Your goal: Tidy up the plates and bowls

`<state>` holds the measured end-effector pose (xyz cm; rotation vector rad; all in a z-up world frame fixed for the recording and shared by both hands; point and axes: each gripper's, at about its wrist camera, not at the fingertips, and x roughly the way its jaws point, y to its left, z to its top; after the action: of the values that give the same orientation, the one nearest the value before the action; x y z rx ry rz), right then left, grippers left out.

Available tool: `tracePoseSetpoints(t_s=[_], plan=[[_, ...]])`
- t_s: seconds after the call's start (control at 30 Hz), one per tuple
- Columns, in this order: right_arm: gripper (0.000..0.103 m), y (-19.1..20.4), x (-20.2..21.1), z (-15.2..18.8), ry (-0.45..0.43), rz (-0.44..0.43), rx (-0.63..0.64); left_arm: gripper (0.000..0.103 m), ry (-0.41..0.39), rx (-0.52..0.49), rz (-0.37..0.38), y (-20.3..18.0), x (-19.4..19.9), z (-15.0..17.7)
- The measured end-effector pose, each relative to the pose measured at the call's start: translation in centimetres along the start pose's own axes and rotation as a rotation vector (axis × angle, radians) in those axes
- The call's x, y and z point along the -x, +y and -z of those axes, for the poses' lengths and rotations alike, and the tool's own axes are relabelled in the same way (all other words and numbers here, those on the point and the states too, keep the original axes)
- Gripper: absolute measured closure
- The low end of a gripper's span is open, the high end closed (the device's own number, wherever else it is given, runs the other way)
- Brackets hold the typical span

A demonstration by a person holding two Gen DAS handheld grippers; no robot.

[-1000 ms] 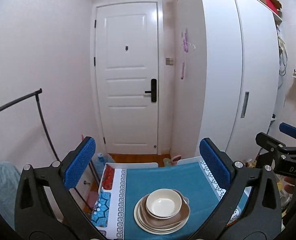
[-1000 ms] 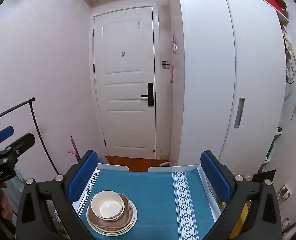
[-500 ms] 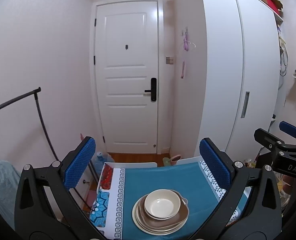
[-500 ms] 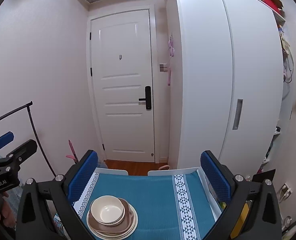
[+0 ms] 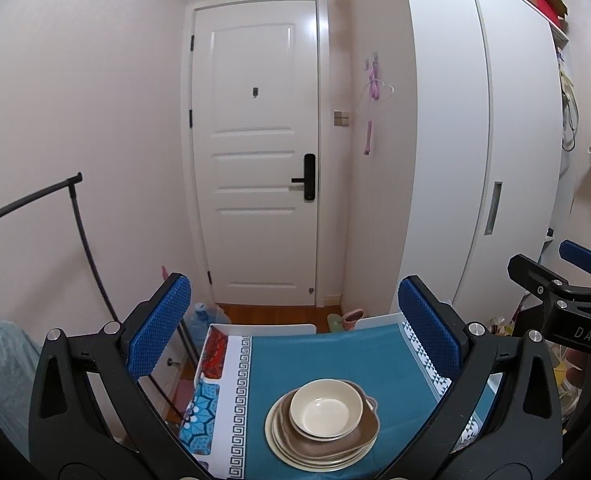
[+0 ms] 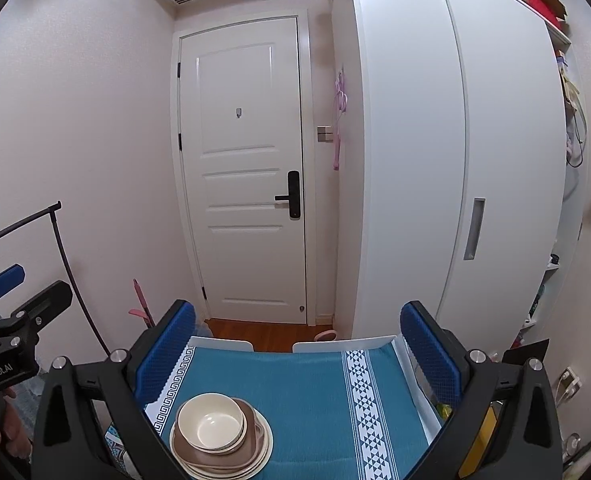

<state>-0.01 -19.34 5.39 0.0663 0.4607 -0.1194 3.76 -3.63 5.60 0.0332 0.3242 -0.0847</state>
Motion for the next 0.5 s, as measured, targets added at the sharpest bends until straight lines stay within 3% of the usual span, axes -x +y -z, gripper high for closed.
tracePoseSetpoints(t_s=[0.5], plan=[[0.001,0.07,-0.11,0.03,0.001,0.003,0.002,0.0,-0.003,0.002,-0.01,0.36,-0.38,-0.07]])
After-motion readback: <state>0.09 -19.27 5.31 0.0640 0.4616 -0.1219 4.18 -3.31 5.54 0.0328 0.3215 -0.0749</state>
